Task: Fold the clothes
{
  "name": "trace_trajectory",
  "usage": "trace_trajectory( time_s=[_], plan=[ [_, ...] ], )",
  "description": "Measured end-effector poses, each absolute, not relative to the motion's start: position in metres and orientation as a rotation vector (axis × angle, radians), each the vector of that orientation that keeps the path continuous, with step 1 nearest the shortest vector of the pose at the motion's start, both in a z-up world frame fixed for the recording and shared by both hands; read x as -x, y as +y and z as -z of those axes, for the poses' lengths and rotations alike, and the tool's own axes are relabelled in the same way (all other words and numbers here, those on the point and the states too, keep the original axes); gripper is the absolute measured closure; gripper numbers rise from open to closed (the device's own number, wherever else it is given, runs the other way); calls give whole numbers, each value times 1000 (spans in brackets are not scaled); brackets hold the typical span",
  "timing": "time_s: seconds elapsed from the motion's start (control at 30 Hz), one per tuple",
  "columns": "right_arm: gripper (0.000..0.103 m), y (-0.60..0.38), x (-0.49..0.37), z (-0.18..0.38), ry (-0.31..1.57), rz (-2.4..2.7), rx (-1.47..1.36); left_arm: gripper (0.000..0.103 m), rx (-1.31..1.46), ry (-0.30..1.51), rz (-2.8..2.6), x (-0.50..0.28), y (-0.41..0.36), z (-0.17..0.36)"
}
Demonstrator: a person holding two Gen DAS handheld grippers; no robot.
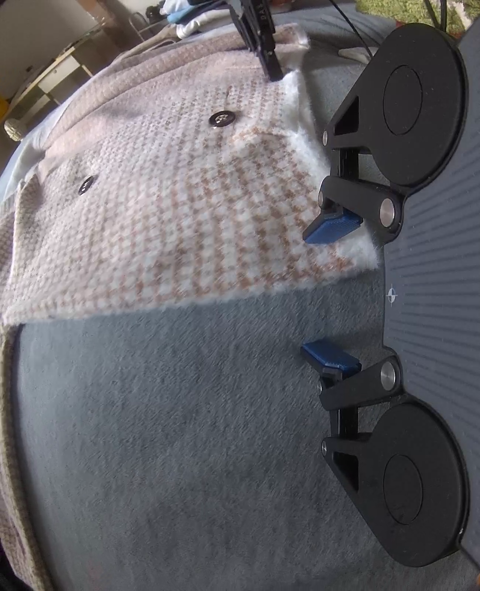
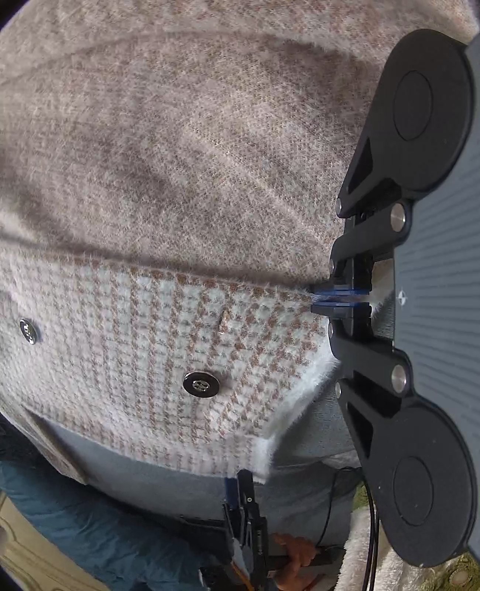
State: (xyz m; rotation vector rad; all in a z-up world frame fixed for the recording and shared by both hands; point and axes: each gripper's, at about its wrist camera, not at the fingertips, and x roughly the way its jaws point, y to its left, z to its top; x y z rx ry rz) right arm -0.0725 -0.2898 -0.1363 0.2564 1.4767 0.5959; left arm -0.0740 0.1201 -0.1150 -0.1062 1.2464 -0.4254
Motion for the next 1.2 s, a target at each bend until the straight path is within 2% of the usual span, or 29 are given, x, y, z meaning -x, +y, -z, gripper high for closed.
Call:
trace_trajectory(
  time_s=[0.17, 0.23, 0.4, 0.5, 0.57, 0.83, 1.2],
  plan=[
    [96, -289, 63, 123, 1520, -586, -205, 44, 66, 1121, 376, 58, 129, 85],
    [92, -293, 43, 110, 1468, -567, -225, 44, 55, 1071, 404, 49, 122, 75],
    [90, -305, -8, 78, 1340, -519, -274, 44, -16, 977, 586, 21, 55, 72],
    [80, -312, -41, 61, 1258, -491, -303, 44, -96, 903, 685, 8, 5, 84],
    [77, -314, -75, 56, 1190, -473, -327, 44, -116, 899, 717, -5, -20, 94],
    [52, -323, -207, 53, 948, -379, -352, 41, -75, 932, 760, -11, -41, 119],
    [51, -339, -334, 114, 883, -182, -399, 36, -7, 954, 736, -10, -43, 124]
  ],
)
